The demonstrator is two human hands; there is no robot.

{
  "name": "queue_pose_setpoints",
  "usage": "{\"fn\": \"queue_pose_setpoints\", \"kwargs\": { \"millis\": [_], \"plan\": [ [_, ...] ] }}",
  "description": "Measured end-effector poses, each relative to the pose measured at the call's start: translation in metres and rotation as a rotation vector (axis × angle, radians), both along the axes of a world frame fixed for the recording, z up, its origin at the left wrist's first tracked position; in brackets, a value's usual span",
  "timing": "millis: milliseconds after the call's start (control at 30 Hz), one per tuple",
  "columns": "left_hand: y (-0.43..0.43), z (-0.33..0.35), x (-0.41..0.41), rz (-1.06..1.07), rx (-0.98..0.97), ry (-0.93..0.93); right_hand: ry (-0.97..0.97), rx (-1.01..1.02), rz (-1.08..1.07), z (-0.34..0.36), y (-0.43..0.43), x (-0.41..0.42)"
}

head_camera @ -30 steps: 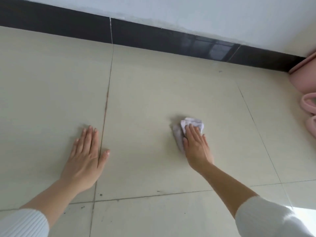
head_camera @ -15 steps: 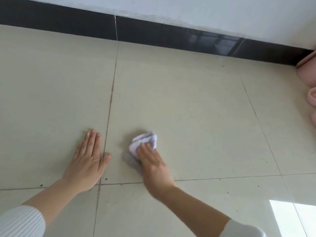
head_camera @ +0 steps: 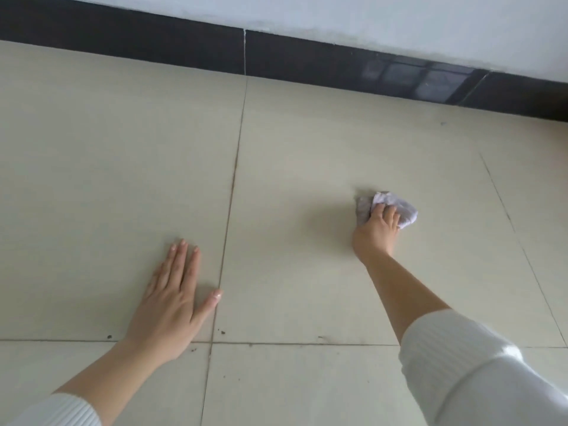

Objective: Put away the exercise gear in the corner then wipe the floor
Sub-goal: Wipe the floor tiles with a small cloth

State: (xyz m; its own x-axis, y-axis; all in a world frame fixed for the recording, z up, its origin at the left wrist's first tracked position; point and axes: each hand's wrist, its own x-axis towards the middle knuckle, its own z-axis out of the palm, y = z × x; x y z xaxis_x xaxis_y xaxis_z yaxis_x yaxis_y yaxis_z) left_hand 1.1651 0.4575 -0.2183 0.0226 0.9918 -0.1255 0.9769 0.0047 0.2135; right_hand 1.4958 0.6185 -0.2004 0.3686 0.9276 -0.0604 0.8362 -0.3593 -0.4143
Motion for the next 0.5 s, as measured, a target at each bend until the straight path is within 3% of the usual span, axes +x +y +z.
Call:
{"fn": "queue_pose_setpoints", "kwargs": {
  "millis": [67,200,300,367,433,500],
  "plan": [
    [-0.001,0.000,0.001,0.001,0.009,0.012,0.059,0.039,0.129,0.000,-0.003,-0.032],
    [0.008,-0.002,0.005,0.027,0.054,0.011,0.095,0.207,0.655,0.000,-0.061,-0.086],
    [0.039,-0.005,0.007,0.120,0.101,-0.027,0.062,0.063,1.219,-0.002,-0.103,-0.085],
    [0.064,-0.005,0.008,0.191,0.110,-0.034,0.015,0.017,1.444,0.002,-0.093,-0.065],
    [0.081,-0.005,0.007,0.233,0.115,-0.016,-0.056,0.063,1.399,-0.001,-0.059,-0.040],
    [0.087,-0.005,0.006,0.239,0.120,0.007,-0.072,0.061,1.029,-0.004,-0.012,-0.011]
  ]
}}
